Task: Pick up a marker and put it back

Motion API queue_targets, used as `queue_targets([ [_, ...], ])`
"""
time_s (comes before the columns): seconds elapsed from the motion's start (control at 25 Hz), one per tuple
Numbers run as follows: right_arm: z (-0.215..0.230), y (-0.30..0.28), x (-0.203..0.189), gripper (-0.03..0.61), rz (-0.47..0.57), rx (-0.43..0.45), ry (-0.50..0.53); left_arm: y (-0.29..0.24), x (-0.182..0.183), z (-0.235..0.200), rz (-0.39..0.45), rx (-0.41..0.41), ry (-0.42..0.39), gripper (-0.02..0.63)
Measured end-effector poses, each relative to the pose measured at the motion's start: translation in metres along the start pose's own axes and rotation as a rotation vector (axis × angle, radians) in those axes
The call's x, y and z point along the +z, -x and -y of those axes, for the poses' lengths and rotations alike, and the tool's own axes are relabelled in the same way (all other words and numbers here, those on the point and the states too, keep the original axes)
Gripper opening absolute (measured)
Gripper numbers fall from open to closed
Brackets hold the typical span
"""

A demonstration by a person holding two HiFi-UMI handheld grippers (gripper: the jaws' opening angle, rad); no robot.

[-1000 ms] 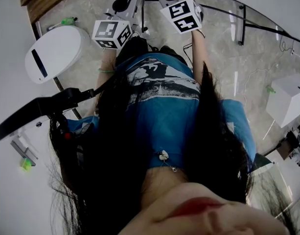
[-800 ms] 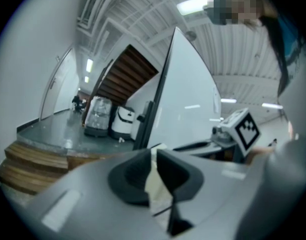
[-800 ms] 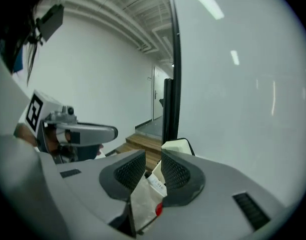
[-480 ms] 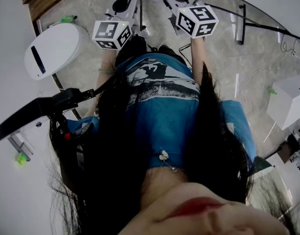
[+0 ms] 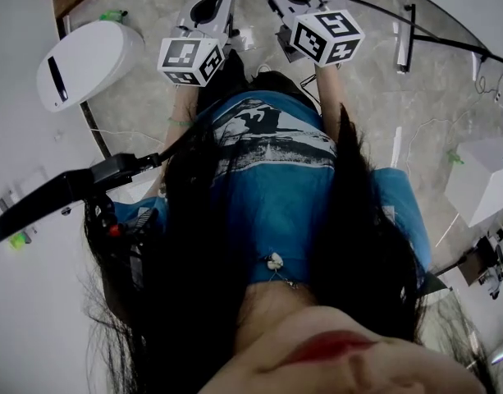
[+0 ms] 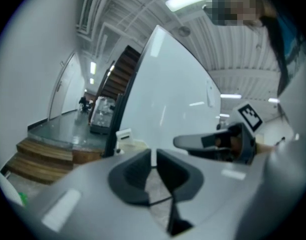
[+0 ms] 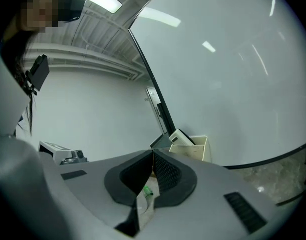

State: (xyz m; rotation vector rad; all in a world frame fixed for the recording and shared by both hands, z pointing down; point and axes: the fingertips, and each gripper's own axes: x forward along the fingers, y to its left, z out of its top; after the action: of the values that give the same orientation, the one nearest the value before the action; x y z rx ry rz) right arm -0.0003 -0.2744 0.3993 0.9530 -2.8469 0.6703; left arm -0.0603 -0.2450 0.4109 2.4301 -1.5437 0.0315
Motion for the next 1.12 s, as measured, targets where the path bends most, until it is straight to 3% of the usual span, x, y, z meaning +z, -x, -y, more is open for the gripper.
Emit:
queue_targets([
  [0.16,-0.008,0.061,-0.026,0.012,-0.032,0.052,0.005,0.025,-0.034,0.072,-0.036,0.039,0.013,0.023],
  [0.32,-0.036,0.090,-0.051,0.011,-0.051,0.086,-0.008,0.066,-0.056,0.102,-0.059,0.070,0.020,0.023],
  [0.64,-0.096,0.110,-0.081,0.011,-0.070,0.100,-0.014,0.147,-0.059,0.098,-0.039,0.146,0.025,0.023],
  [1.12,-0.094,0.111,-0.102,0.011,-0.066,0.054,-0.039,0.160,-0.075,0.094,-0.049,0.131,0.007,0.023],
])
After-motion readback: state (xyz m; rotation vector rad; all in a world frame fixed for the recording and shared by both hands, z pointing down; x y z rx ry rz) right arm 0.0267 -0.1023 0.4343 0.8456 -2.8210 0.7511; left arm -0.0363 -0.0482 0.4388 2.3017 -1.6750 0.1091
